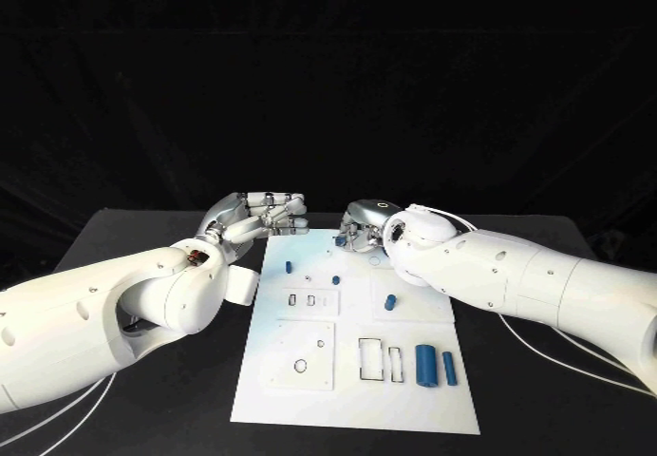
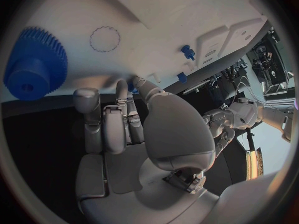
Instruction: Assemble the parts on the task board
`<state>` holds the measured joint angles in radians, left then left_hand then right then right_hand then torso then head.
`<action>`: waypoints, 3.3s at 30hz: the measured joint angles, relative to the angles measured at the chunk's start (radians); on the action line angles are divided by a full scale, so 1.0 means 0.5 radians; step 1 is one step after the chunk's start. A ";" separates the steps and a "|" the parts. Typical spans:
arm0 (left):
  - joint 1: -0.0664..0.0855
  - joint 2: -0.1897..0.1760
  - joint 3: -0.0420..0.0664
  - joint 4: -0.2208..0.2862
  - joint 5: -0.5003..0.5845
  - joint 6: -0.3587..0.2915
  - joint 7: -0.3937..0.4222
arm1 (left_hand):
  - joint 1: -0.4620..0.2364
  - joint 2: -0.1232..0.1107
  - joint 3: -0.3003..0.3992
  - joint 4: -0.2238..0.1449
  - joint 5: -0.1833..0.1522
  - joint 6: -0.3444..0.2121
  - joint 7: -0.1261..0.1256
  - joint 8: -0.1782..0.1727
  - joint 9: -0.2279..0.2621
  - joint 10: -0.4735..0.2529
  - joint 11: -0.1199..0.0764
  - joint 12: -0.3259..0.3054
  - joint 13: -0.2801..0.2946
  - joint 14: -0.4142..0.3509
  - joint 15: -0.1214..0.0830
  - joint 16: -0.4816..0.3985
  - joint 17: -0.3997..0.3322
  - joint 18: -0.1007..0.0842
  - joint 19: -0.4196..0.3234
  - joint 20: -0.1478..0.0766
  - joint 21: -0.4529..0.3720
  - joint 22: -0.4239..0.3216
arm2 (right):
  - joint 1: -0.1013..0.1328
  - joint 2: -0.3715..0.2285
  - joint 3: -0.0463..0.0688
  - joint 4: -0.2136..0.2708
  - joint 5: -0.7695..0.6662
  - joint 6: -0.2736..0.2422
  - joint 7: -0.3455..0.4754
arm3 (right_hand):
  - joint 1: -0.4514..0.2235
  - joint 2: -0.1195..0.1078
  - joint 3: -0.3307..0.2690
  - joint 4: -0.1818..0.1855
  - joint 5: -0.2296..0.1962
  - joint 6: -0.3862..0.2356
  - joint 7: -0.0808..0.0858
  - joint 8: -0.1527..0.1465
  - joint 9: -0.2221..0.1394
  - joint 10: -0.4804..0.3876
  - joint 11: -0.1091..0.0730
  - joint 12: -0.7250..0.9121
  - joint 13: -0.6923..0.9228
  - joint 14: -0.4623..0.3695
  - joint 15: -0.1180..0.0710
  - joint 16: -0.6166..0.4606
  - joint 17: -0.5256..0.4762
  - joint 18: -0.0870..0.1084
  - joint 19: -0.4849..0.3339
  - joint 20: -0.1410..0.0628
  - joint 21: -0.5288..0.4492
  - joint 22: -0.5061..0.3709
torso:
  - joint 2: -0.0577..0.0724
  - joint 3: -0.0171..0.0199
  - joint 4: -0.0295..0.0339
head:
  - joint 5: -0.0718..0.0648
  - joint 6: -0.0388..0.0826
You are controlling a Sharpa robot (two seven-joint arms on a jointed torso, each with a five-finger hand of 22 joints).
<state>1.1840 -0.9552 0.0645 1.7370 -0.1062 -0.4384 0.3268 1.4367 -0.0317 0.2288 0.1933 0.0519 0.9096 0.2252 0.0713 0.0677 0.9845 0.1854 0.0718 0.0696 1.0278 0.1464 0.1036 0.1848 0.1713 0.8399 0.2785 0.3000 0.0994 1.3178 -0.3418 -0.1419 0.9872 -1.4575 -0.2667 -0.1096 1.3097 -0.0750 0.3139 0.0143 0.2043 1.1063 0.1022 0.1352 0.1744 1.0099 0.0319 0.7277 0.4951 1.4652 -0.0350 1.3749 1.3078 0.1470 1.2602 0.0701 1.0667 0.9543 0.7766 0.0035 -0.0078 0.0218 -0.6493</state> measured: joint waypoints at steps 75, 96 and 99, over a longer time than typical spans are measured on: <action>0.020 0.005 0.000 -0.015 0.000 0.008 -0.016 | 0.000 0.000 0.000 0.000 0.000 0.000 0.000 0.000 0.000 0.000 0.000 0.000 0.000 0.000 0.000 -0.011 0.000 0.000 0.000 0.000 0.000 -0.001 | -0.005 0.018 -0.005 0.006 -0.013 -0.166 0.000 | -0.069 -0.017 0.021 0.055 0.025 -0.069 0.023 -0.008 0.006 -0.026 0.011 0.009 0.026 -0.005 -0.009 0.007 0.000 0.000 0.000 -0.001 -0.035 -0.027 | 0.000 0.0000 -0.001 | 0.016 -0.004; 0.024 0.004 0.000 -0.017 0.000 0.008 -0.018 | 0.000 0.000 0.000 0.000 0.000 0.000 0.000 0.000 0.000 0.000 0.000 0.000 0.000 0.000 0.000 -0.012 0.000 0.000 0.000 0.000 0.000 -0.001 | -0.004 0.020 -0.005 0.009 -0.013 -0.157 0.004 | -0.079 -0.027 0.021 0.055 0.004 -0.084 0.024 -0.010 0.001 -0.034 0.019 0.009 0.028 -0.005 -0.009 -0.010 0.000 0.000 -0.021 0.006 -0.056 -0.042 | -0.001 0.0010 -0.001 | 0.022 -0.010; 0.024 0.004 0.000 -0.017 0.000 0.008 -0.018 | 0.000 0.000 0.000 0.000 0.000 0.000 0.000 0.000 0.000 0.000 0.000 0.000 0.000 0.000 0.000 -0.012 0.000 0.000 0.000 0.000 0.000 -0.001 | -0.004 0.019 -0.005 0.009 -0.013 -0.155 0.004 | -0.080 -0.028 0.012 0.063 0.004 -0.091 0.031 -0.017 -0.001 -0.034 0.019 0.009 0.028 -0.004 -0.009 -0.016 0.000 0.000 -0.025 0.009 -0.064 -0.043 | -0.001 0.0012 -0.002 | 0.022 -0.012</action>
<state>1.1960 -0.9532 0.0644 1.7286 -0.1061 -0.4346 0.3179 1.4367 -0.0317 0.2288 0.1932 0.0519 0.9096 0.2252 0.0713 0.0677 0.9845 0.1854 0.0718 0.0696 1.0278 0.1464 0.0978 0.1848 0.1712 0.8399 0.2785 0.3000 0.0991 1.3159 -0.3322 -0.1442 0.9917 -1.4641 -0.3441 -0.1078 1.2698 -0.0889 0.3201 0.0459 0.2061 1.0609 0.1176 0.1265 0.1741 0.9931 0.0412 0.7322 0.5092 1.4631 -0.0393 1.3668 1.3077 0.1469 1.2479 0.0747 1.0345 0.9326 0.7761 0.0040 -0.0085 0.0326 -0.6554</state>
